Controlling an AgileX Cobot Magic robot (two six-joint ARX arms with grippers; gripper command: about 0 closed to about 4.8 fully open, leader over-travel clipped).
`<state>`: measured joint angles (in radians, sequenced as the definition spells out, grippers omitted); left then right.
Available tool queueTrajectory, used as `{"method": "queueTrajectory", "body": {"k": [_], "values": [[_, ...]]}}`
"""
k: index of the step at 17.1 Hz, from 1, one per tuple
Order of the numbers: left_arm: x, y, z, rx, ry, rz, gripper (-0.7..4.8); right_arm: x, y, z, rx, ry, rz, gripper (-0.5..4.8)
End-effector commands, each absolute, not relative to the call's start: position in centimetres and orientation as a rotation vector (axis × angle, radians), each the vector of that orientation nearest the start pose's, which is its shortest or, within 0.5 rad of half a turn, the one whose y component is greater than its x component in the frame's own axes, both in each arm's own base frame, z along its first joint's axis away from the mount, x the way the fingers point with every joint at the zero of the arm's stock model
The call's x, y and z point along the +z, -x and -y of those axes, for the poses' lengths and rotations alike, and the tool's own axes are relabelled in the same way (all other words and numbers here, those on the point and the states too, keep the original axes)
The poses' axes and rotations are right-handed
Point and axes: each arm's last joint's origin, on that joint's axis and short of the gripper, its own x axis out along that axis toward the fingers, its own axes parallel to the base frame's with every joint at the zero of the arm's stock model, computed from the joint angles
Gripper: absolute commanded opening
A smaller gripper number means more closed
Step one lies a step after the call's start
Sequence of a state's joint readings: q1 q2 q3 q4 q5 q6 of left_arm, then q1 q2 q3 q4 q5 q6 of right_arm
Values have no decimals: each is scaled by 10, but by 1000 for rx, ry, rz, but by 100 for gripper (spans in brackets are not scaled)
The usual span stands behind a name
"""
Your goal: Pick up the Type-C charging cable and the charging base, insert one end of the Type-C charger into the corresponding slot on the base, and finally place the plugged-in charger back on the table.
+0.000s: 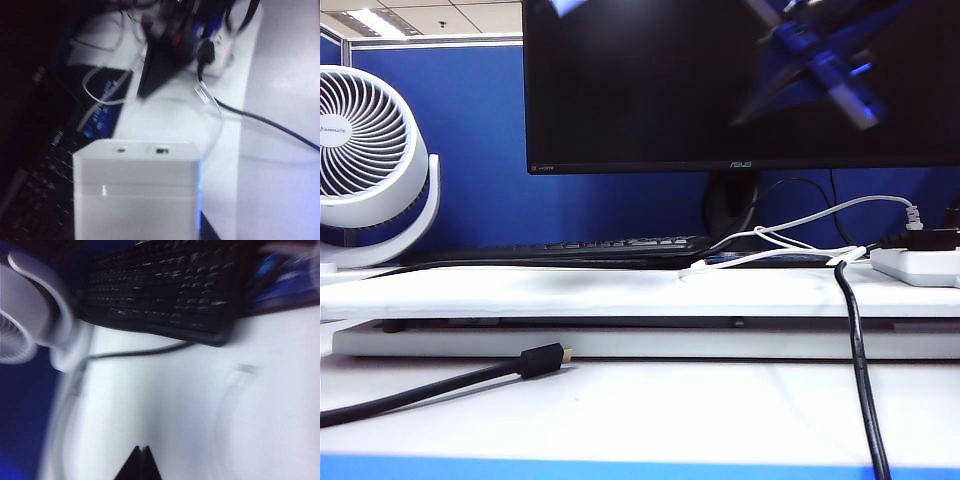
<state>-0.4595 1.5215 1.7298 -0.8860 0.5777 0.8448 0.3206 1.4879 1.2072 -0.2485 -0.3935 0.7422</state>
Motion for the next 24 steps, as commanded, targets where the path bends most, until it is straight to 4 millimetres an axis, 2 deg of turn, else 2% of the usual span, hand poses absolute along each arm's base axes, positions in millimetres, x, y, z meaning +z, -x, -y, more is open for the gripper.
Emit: {"method": "queueTrajectory", "body": {"k": [1, 3, 5, 6, 10, 11, 13, 17, 20, 24], "values": [[433, -260, 147, -1199, -698, -152, 209, 305, -330, -125, 422, -799, -756, -1], [438, -257, 145, -1190, -699, -131, 209, 295, -343, -138, 361, -807, -768, 2], [440, -254, 144, -1186, -694, -127, 209, 288, -356, -149, 321, -860, -836, 161], [440, -254, 144, -1186, -694, -128, 209, 288, -361, -152, 309, -884, -854, 168], [441, -253, 142, -1149, -712, -136, 209, 310, -369, -157, 172, -795, -863, 165], [442, -253, 142, -1146, -713, -135, 209, 312, -368, -160, 165, -789, -872, 139], [443, -251, 141, -1143, -714, -131, 209, 307, -366, -168, 133, -780, -939, 134], [445, -248, 140, -1140, -711, -127, 209, 301, -373, -204, 115, -818, -994, 134], [447, -247, 138, -1136, -712, -120, 209, 290, -384, -212, -2, -742, -1026, 134], [448, -246, 138, -1136, -712, -117, 209, 279, -390, -215, -20, -709, -1041, 134]]}}
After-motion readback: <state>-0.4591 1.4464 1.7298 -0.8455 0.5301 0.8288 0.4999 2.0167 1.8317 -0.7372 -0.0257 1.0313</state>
